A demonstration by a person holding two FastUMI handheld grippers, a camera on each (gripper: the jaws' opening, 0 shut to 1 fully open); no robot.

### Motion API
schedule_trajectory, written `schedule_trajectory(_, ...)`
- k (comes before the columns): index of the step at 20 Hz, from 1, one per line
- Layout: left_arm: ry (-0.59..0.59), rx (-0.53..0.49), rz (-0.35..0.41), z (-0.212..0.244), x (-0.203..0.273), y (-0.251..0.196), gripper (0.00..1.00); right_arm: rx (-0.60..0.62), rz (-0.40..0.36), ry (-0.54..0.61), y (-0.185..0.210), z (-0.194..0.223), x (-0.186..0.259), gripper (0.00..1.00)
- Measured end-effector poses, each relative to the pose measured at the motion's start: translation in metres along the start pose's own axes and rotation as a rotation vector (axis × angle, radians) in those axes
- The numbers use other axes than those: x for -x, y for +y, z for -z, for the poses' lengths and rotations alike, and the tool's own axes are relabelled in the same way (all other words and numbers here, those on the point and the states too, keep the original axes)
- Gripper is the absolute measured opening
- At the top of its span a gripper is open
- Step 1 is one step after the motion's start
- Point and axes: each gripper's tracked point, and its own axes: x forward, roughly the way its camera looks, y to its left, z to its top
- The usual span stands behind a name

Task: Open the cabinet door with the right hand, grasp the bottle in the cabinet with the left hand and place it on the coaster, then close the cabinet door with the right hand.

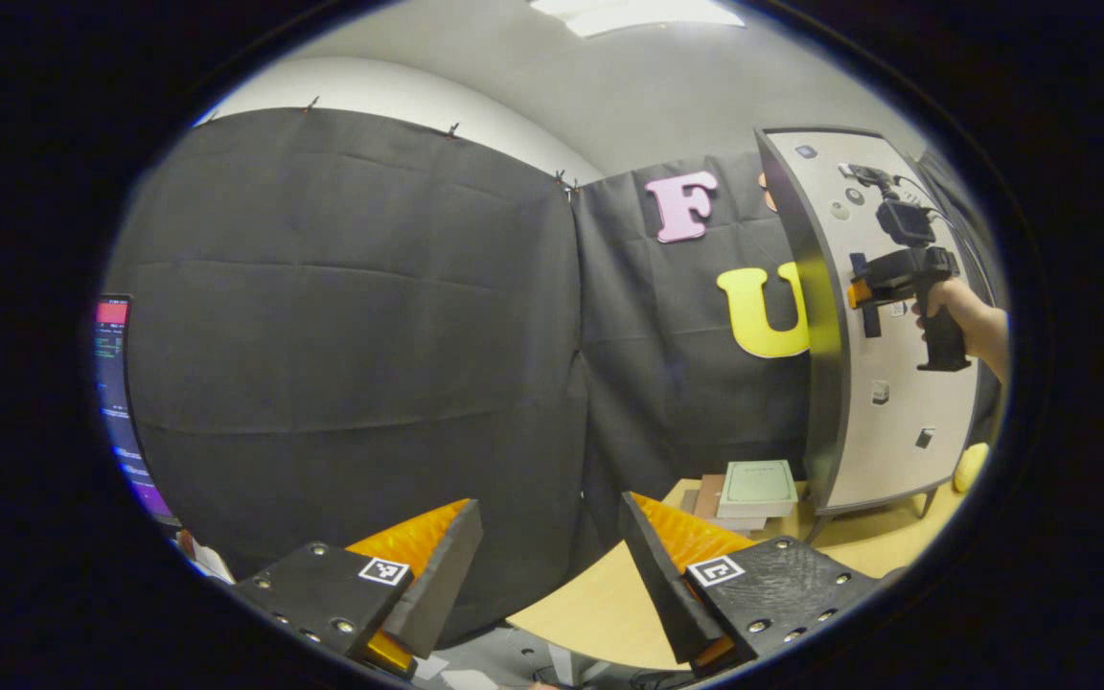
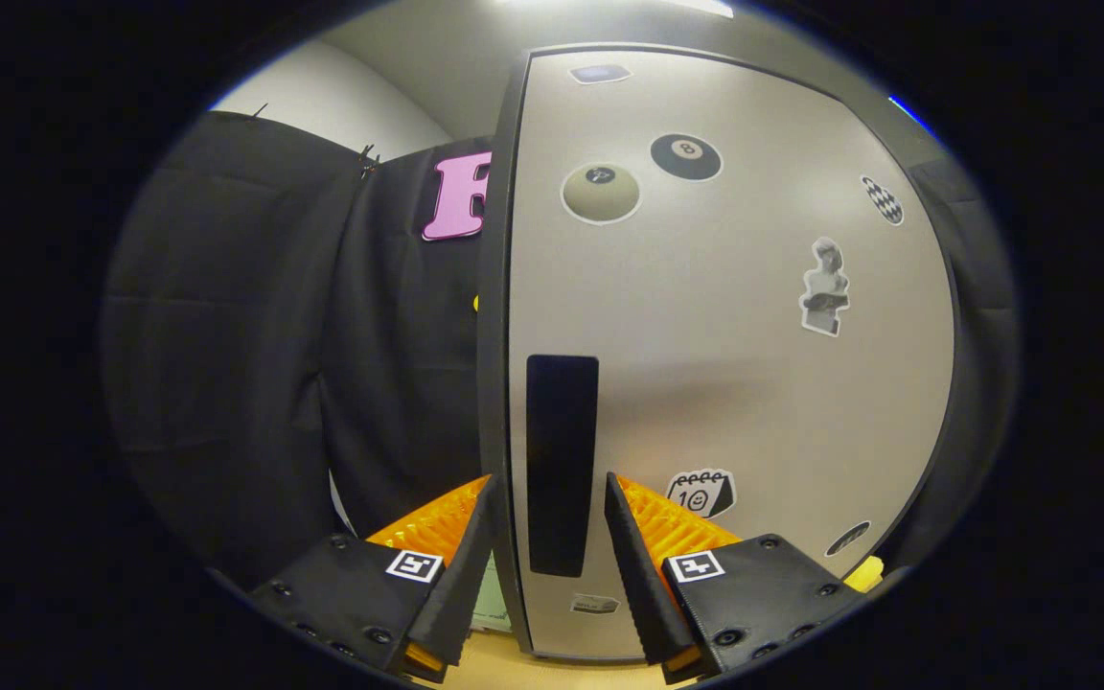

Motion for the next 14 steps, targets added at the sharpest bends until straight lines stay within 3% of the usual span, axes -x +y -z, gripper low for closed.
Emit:
schedule_trajectory(1,0.001,0.0,0.002,0.001,0.001,0.0,0.89,-0.004,-0.003,0.019,0.0,0.003,-0.001,0.71)
schedule_trajectory(2,0.001,-0.001,0.005,0.0,0.002,0.0,0.89,0.006,0.046,0.018,-0.01,0.003,-0.004,0.71)
schedule_trajectory(3,0.001,-0.004,0.008,0.001,0.002,0.001,0.92,-0.013,0.025,0.026,-0.006,0.002,-0.004,0.47)
schedule_trajectory(4,-0.002,-0.006,0.011,0.0,0.003,0.001,0.89,-0.029,0.019,0.049,-0.005,0.005,-0.008,0.34)
schedule_trajectory(5,-0.006,-0.008,0.013,0.0,0.002,0.001,0.87,-0.036,0.03,0.077,-0.009,0.011,-0.007,0.44)
schedule_trajectory(7,-0.009,-0.005,0.019,0.0,0.003,0.001,0.89,-0.042,0.022,0.086,-0.008,0.01,-0.004,0.31)
schedule_trajectory(11,-0.015,0.01,0.04,-0.001,0.003,-0.002,0.89,0.004,-0.004,0.104,-0.008,0.01,-0.001,0.16)
schedule_trajectory(14,-0.03,0.019,0.075,-0.003,0.003,-0.006,0.89,0.003,-0.072,0.119,-0.006,0.011,0.012,0.16)
